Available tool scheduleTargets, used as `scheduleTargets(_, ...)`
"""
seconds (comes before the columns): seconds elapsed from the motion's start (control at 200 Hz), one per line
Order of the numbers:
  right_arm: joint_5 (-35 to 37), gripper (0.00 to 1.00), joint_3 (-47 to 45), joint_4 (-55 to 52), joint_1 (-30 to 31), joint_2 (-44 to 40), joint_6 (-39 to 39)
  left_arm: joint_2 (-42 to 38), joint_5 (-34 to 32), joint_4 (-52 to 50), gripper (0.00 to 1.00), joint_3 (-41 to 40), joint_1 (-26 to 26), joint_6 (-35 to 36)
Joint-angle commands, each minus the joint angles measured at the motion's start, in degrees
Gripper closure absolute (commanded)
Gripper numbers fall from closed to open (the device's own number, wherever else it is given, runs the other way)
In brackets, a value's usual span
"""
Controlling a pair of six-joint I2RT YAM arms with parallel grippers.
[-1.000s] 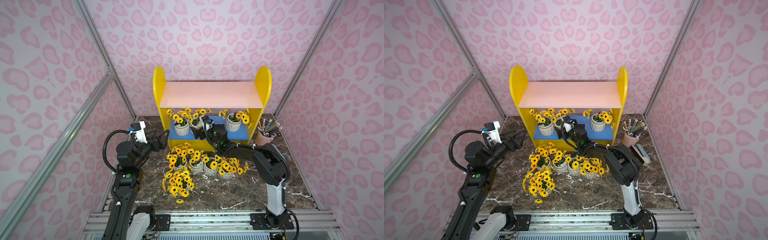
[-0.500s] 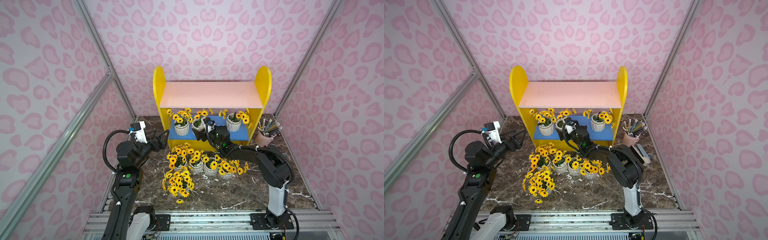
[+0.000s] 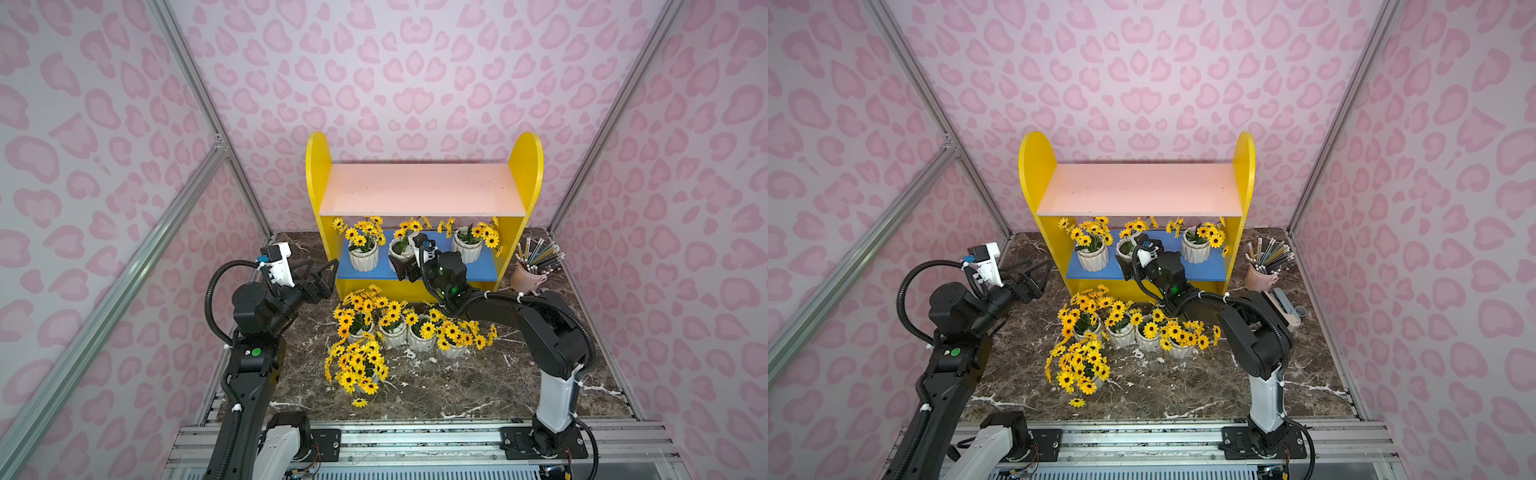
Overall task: Take the sunflower pots off the shelves
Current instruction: Pick up the sunflower pot from the shelf.
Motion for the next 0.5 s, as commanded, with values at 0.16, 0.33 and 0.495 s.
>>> scheduleTargets(0.16,-0.2,0.01,2.7,4.5,-0.1,2.7,0.6,-0.2,-0.6,0.9,0.04,0.1,0.1,0.6)
scheduleTargets(0.33,-0.1,0.01,3.3,5.8,-0.1,3.5,1.1,-0.1,-0.6,0.9,0.04,0.2,0.0,0.6)
scheduleTargets(0.495,-0.3,0.01,5.5,4.5,-0.2,5.5,1.6,-0.3,-0.9,0.6,0.04,0.0,0.0,0.8)
